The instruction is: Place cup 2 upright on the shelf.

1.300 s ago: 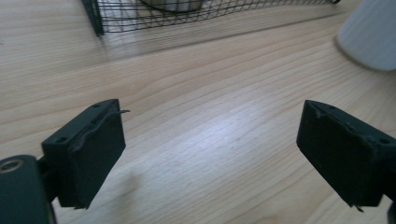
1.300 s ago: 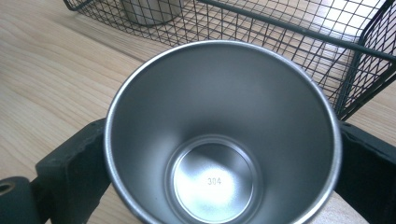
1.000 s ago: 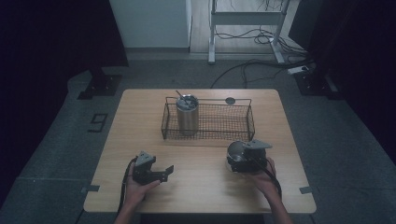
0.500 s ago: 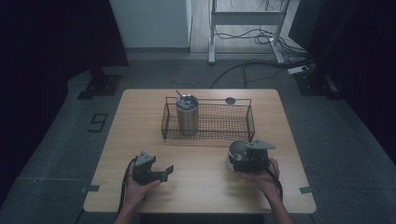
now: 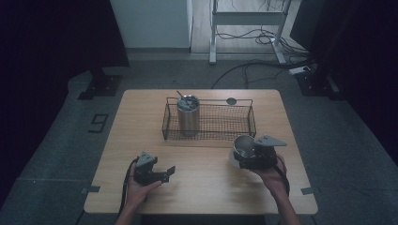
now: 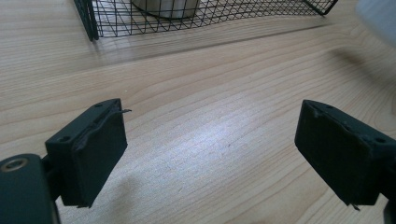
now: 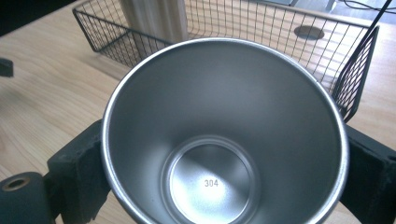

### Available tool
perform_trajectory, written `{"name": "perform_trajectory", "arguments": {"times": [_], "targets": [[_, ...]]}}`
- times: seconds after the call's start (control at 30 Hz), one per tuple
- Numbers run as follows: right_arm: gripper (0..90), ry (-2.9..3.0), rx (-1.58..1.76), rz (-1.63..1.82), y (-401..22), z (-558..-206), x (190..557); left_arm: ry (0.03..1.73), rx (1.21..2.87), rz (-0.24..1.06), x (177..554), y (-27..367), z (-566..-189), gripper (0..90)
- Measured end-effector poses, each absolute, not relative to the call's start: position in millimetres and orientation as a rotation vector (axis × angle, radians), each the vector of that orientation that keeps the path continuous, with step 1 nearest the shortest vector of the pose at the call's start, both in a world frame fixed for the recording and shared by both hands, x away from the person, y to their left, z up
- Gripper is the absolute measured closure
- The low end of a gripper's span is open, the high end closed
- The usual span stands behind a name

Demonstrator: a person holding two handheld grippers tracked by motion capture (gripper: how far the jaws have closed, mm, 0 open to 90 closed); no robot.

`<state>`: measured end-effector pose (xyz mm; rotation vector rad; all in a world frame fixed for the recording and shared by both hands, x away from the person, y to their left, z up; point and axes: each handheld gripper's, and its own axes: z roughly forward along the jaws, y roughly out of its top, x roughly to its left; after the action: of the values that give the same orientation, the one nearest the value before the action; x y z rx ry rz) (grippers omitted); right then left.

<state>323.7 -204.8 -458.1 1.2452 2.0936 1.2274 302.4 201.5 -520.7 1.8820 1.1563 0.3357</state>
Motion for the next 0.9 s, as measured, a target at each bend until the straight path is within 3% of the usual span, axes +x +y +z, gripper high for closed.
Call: {"name": "perform_trajectory", "arguments": {"times": [0.9], "targets": [[6.6, 2.062, 1.225, 1.296, -211, -409, 343, 1.167, 1.878, 0.327, 301, 201, -522, 9.1]]}}
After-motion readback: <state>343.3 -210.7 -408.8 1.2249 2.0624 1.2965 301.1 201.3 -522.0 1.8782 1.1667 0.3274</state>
